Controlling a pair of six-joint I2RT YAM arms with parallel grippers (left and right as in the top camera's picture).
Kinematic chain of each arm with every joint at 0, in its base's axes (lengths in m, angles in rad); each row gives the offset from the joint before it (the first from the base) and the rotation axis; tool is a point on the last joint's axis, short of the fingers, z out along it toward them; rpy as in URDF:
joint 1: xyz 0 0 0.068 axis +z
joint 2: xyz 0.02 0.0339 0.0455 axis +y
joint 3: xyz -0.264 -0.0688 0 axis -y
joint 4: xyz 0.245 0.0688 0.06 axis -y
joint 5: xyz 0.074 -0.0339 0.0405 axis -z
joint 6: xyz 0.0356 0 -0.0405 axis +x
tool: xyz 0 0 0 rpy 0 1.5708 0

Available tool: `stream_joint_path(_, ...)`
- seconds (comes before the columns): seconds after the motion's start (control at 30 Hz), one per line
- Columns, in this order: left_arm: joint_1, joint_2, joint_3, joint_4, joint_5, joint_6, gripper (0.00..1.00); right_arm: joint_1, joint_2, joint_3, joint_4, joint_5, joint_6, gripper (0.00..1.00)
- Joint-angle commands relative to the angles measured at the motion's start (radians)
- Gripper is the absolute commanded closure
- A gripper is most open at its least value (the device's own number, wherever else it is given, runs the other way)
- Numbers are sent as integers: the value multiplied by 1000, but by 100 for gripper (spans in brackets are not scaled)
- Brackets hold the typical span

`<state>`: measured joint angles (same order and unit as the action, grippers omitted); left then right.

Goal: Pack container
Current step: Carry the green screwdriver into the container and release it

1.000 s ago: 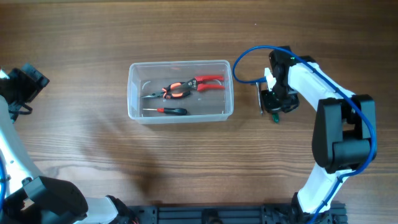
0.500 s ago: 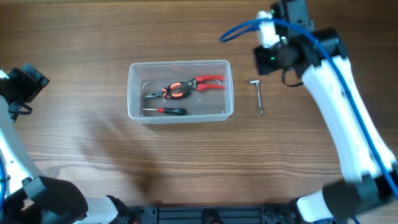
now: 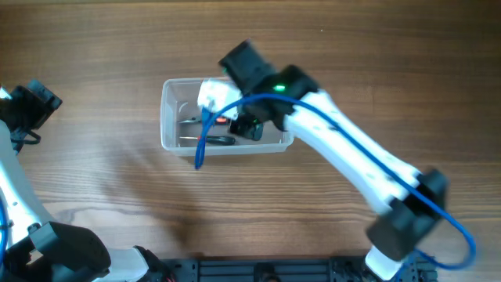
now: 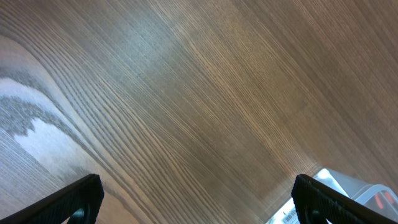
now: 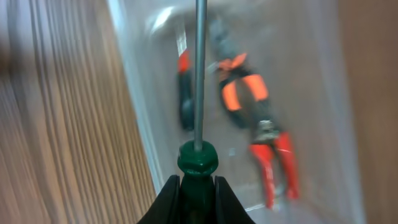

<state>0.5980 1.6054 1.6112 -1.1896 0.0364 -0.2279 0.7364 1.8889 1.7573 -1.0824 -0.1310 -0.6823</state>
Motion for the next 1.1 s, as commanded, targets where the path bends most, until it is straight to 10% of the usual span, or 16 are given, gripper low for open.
stream_joint_path(0.0, 5, 2, 6, 0, 16, -16, 0, -6, 114, -4, -37, 51, -237, 96)
stream_joint_path(0.6, 5, 2, 6, 0, 16, -16, 0, -139, 266, -44, -22, -10, -256, 93)
stream_joint_path(0.73, 5, 2, 6, 0, 16, -16, 0, -134, 266, -43, 3, -3, -178, 54)
stream_joint_path(1.07, 5, 2, 6, 0, 16, -16, 0, -121, 156, 90, -71, 142, 201, 43)
